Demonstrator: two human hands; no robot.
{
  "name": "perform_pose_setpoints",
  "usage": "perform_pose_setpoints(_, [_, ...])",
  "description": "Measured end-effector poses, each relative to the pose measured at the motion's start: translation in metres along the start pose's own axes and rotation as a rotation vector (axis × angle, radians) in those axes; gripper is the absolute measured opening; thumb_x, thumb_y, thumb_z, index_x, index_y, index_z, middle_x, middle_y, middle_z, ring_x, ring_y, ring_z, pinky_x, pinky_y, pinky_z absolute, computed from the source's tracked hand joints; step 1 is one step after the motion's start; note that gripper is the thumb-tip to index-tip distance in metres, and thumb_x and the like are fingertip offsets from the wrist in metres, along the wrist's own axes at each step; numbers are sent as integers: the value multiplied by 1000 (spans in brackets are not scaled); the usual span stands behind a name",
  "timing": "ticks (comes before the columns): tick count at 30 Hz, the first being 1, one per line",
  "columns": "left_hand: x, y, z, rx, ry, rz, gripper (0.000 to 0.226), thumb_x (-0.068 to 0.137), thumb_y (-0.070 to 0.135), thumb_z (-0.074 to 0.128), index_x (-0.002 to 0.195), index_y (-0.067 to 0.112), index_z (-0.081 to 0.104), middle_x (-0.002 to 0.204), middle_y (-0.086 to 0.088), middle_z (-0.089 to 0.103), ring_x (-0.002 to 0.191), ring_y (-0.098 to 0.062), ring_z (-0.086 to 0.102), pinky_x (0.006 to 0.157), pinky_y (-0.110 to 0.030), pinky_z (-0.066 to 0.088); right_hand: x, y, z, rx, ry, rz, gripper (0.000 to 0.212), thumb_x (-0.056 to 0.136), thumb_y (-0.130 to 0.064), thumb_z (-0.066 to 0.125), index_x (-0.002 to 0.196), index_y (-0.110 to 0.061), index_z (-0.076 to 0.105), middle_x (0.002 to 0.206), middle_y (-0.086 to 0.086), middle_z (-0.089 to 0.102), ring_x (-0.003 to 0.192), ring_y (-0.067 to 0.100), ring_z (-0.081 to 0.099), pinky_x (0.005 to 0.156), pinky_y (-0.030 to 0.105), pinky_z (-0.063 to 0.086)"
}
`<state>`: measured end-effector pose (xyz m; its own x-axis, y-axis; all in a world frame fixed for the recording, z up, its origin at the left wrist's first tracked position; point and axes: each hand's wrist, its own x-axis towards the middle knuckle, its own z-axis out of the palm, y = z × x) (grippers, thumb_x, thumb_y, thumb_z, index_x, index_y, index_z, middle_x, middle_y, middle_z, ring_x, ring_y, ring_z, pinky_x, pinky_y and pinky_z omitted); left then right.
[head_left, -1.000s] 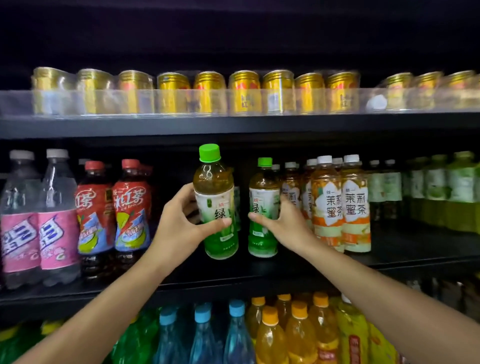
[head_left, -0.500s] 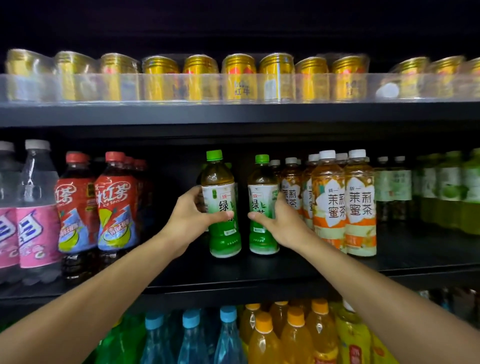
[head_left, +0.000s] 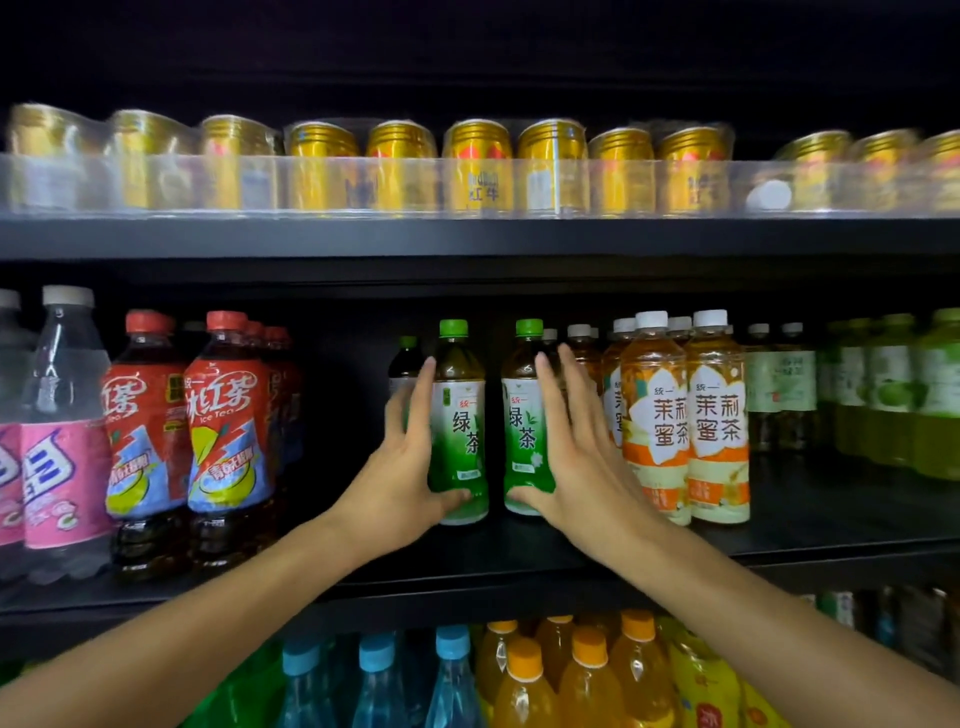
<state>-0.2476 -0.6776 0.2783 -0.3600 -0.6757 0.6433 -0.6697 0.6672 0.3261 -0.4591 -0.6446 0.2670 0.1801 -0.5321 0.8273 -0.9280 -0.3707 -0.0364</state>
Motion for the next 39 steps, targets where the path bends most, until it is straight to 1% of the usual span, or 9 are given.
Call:
perform_pose_setpoints(3, [4, 6, 0, 210, 19, 35, 136, 82, 25, 84, 145, 54, -34, 167, 0, -14, 104, -28, 70, 85, -42, 61, 2, 5, -2, -154, -60, -66, 134, 80, -40, 82, 156, -22, -26, 158, -1, -43, 151, 23, -28, 117, 34, -1])
perform_pose_setpoints(7, [11, 7, 5, 271, -2, 17, 137, 85, 28, 81, 138, 57, -42, 167, -3, -20, 88, -26, 72, 80, -40, 62, 4, 12, 4, -231, -120, -59, 130, 83, -43, 78, 155, -13, -27, 157, 3, -44, 151, 23, -27, 115, 33, -5])
perform_pose_setpoints(14, [34, 7, 20, 257, -65, -24, 135, 87, 28, 79, 141, 50, -43, 167, -10, -23, 93, -24, 72, 85, -37, 61, 22, 15, 12, -262, -215, 34, 128, 85, -39, 76, 154, -6, -26, 158, 10, -41, 152, 26, -21, 123, 35, 17])
perform_pose_setpoints(18, [52, 8, 29, 242, -110, -31, 137, 90, 23, 76, 130, 54, -51, 166, -12, -26, 87, -21, 71, 79, -36, 62, 30, 22, 15, -295, -279, 111, 127, 86, -36, 77, 153, -3, -26, 159, 15, -36, 154, 28, -14, 124, 39, 10])
perform_pose_setpoints(21, [55, 8, 29, 257, -124, -40, 133, 92, 25, 74, 130, 51, -52, 164, -13, -31, 103, -25, 70, 87, -36, 60, 26, 23, 13, -312, -287, 87, 123, 86, -38, 75, 156, -5, -21, 160, 14, -35, 147, 24, -26, 121, 39, 1])
perform_pose_setpoints(23, [48, 5, 27, 276, -122, 6, 124, 94, 35, 70, 142, 46, -44, 161, -7, -40, 134, -31, 54, 96, -36, 57, 17, 22, 9, -326, -283, 6, 115, 89, -43, 71, 158, -7, -14, 162, 11, -34, 147, 24, -29, 118, 39, -3])
perform_pose_setpoints(25, [39, 1, 23, 336, -127, 120, 108, 96, 46, 63, 156, 35, -26, 155, 6, -48, 157, -30, 9, 105, -35, 52, 9, 21, 8, -345, -327, -43, 106, 93, -48, 64, 159, -6, -7, 164, 8, -29, 153, 24, -21, 125, 42, 4])
perform_pose_setpoints(28, [31, -4, 22, 500, -225, 220, 93, 98, 55, 53, 163, 20, -3, 153, 17, -49, 151, -12, -29, 121, -42, 36, 7, 18, 7, -355, -437, -1, 95, 98, -56, 50, 160, -5, 0, 166, 5, -24, 155, 20, -13, 124, 44, 14])
perform_pose_setpoints(39, [38, -1, 33, 672, -322, 133, 91, 100, 59, 43, 161, 19, -11, 153, 13, -49, 148, -10, -34, 125, -45, 26, 14, 13, 5, -263, -527, 71, 84, 100, -60, 40, 161, -9, 12, 168, 3, -19, 156, 21, -9, 123, 46, 14])
